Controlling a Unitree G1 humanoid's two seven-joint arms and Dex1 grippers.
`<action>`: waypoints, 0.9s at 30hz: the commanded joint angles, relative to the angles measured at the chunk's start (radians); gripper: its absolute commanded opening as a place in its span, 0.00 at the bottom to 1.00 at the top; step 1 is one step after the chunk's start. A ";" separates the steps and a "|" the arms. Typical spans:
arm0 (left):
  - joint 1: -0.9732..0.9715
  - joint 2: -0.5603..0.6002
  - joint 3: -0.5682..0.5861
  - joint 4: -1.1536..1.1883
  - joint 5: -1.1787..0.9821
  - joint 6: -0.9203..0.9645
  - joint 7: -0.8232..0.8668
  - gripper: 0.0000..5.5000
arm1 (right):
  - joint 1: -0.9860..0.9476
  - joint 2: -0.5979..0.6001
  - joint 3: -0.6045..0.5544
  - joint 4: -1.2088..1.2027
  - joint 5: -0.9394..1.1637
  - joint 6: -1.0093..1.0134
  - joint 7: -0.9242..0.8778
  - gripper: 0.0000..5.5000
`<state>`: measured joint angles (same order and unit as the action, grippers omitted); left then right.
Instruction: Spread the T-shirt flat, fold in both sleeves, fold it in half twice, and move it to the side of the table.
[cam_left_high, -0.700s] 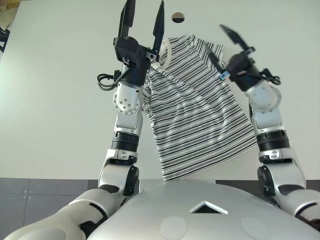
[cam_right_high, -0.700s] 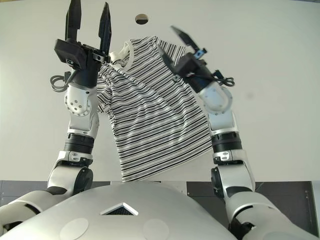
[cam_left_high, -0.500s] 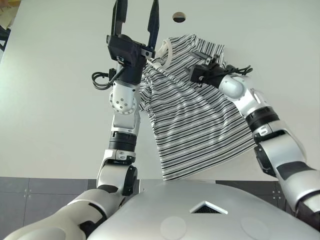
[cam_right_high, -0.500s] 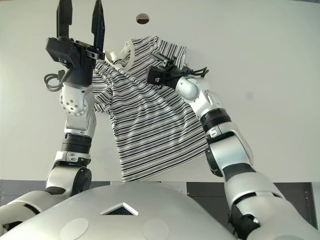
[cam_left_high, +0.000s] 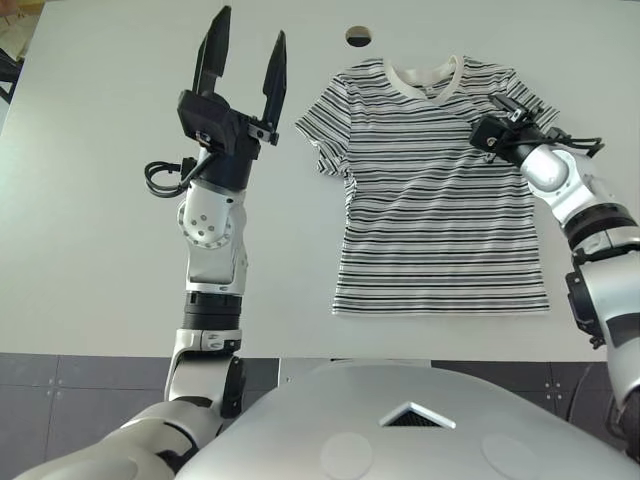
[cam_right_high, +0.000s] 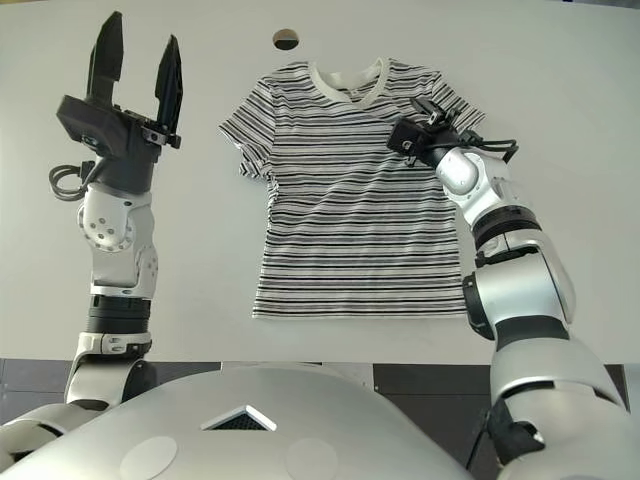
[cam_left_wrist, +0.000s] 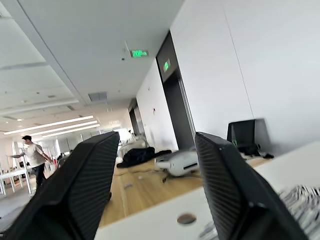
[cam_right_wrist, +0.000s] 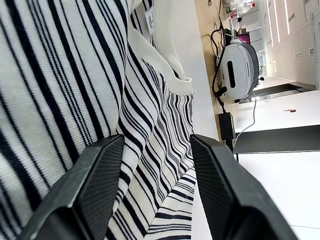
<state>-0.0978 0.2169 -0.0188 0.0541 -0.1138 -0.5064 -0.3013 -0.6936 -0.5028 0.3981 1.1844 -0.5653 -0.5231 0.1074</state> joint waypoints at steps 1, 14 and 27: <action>0.013 0.034 0.008 0.022 -0.007 0.136 -0.027 0.50 | -0.008 0.002 -0.024 -0.037 0.020 -0.042 -0.052 0.44; 0.023 0.040 0.045 0.065 -0.255 0.879 -0.130 0.67 | 0.049 -0.150 -0.182 -0.649 -0.023 -0.143 -0.363 0.44; -0.119 -0.009 0.067 0.152 -0.352 1.175 -0.135 0.84 | 0.114 -0.124 -0.233 -0.800 -0.009 -0.077 -0.292 0.44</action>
<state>-0.2117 0.2163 0.0475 0.1689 -0.4673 0.6238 -0.4401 -0.5945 -0.6324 0.1754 0.3994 -0.5824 -0.6083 -0.2033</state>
